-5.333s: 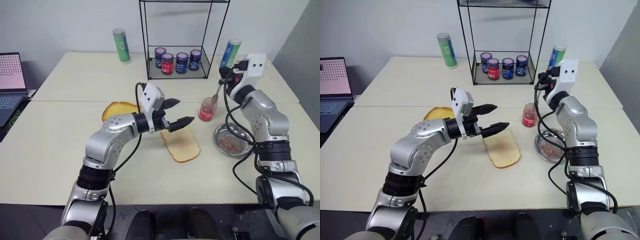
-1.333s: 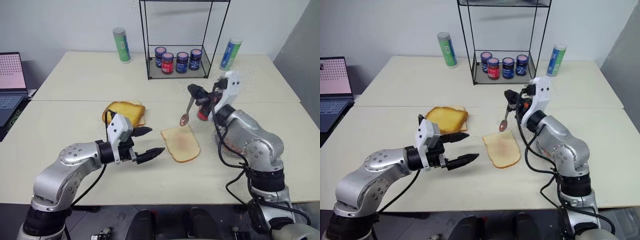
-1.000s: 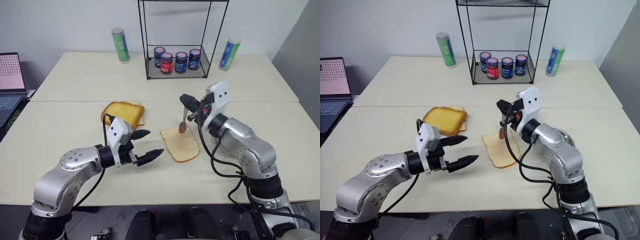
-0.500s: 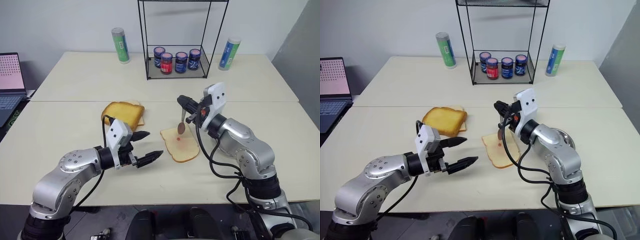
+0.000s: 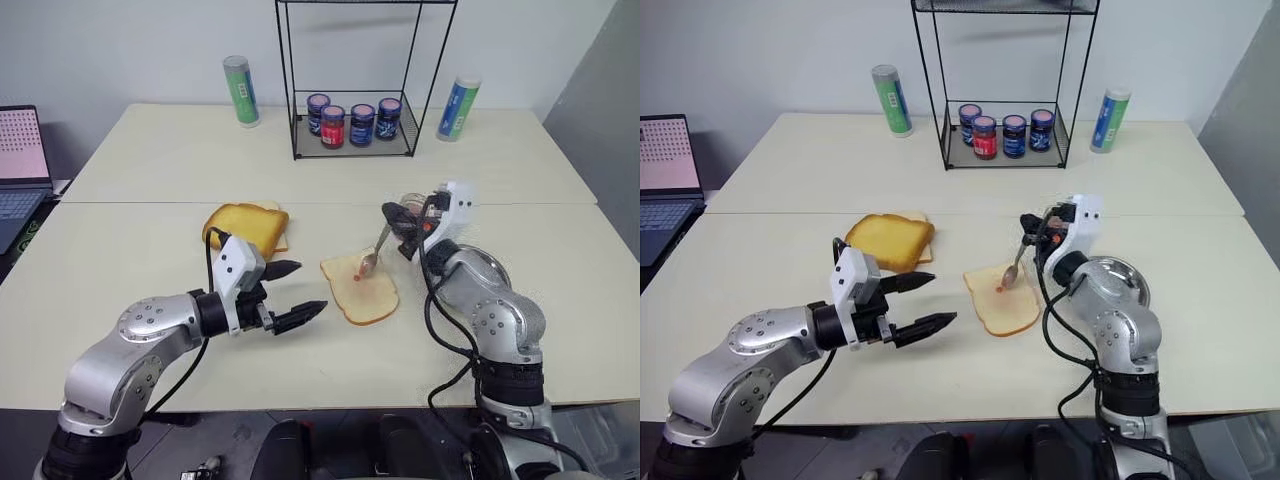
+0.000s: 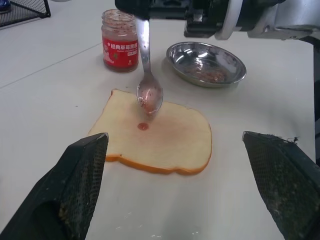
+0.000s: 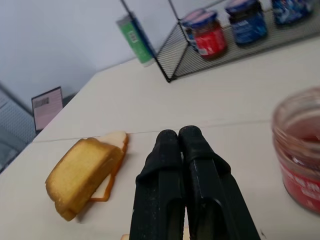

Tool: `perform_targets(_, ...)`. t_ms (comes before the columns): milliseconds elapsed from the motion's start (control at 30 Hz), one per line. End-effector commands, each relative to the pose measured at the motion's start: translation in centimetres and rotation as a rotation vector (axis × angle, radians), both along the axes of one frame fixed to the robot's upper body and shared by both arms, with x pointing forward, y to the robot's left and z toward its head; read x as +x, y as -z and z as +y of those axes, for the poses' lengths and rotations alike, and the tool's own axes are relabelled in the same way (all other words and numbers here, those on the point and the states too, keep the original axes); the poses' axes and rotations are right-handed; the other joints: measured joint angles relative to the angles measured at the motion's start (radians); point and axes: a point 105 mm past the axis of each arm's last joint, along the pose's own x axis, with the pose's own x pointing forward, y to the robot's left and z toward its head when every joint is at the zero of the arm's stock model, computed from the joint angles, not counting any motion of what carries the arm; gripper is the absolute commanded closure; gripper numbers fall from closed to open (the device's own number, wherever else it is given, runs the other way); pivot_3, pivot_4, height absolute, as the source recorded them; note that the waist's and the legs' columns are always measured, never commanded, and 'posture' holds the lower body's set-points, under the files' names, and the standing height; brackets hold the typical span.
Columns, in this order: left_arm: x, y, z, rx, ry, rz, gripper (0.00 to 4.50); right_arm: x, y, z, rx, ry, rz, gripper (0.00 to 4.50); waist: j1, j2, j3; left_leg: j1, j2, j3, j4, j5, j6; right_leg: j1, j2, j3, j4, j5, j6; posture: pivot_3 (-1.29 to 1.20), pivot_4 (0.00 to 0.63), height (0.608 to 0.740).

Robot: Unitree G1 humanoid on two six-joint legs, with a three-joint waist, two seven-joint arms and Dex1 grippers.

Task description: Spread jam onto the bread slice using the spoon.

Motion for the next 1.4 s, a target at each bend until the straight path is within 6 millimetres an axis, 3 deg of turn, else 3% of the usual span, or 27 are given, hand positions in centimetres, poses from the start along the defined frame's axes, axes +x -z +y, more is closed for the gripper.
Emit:
perform_targets(33, 0.0, -0.8, -0.4, -0.009, 0.026, -0.04, 0.0, 0.2, -0.1, -0.4, 0.131, 0.034, 0.048, 4.49, 0.0, 0.0, 0.0, 0.0, 0.0, 0.0, 0.0, 0.0, 0.0, 0.0, 0.0, 0.0, 0.0, 0.0, 0.0, 0.0, 0.15, 0.74)
perform_targets(233, 0.1, -0.9, -0.8, -0.01, 0.047, -0.039, 0.0, 0.4, 0.5, 0.1, 0.275, 0.045, 0.122, 4.49, 0.0, 0.0, 0.0, 0.0, 0.0, 0.0, 0.0, 0.0, 0.0, 0.0, 0.0, 0.0, 0.0, 0.0, 0.0, 0.0, 0.15, 0.74)
perform_targets(467, 0.4, -1.2, -1.3, -0.013, 0.071, -0.042, 0.0, 1.2, 1.9, 0.4, 0.246, 0.062, 0.142, 4.49, -0.001, 0.0, 0.0, 0.0, 0.0, 0.0, 0.0, 0.0, 0.0, 0.0, 0.0, 0.0, 0.0, 0.0, 0.0, 0.0, 0.15, 0.74)
perform_targets(767, 0.5, -1.2, -1.5, -0.013, 0.079, -0.045, 0.0, 0.1, 2.2, -2.9, 0.196, 0.094, 0.131, 4.49, 0.0, 0.0, 0.0, 0.0, 0.0, 0.0, 0.0, 0.0, 0.0, 0.0, 0.0, 0.0, 0.0, 0.0, 0.0, 0.0, 0.15, 0.74)
perform_targets(900, 0.5, -1.2, -1.4, -0.013, 0.08, -0.045, 0.0, -0.8, 1.7, -3.3, 0.185, 0.066, 0.129, 4.49, 0.0, 0.0, 0.0, 0.0, 0.0, 0.0, 0.0, 0.0, 0.0, 0.0, 0.0, 0.0, 0.0, 0.0, 0.0, 0.0, 0.15, 0.74)
perform_targets(1200, 0.6, -1.2, -1.3, -0.013, 0.078, -0.049, 0.0, -2.2, 0.2, -1.8, 0.215, -0.058, 0.128, 4.49, -0.001, 0.0, 0.0, 0.0, 0.0, 0.0, 0.0, 0.0, 0.0, 0.0, 0.0, 0.0, 0.0, 0.0, 0.0, 0.0, 0.15, 0.74)
perform_targets(1400, 0.6, -1.2, -1.4, -0.018, 0.078, -0.048, 0.0, 0.6, 1.0, 0.3, 0.318, -0.009, 0.186, 4.49, -0.004, 0.0, 0.0, 0.0, 0.0, 0.0, 0.0, 0.0, 0.0, 0.0, 0.001, 0.001, 0.0, 0.0, 0.0, 0.0, 0.15, 0.74)
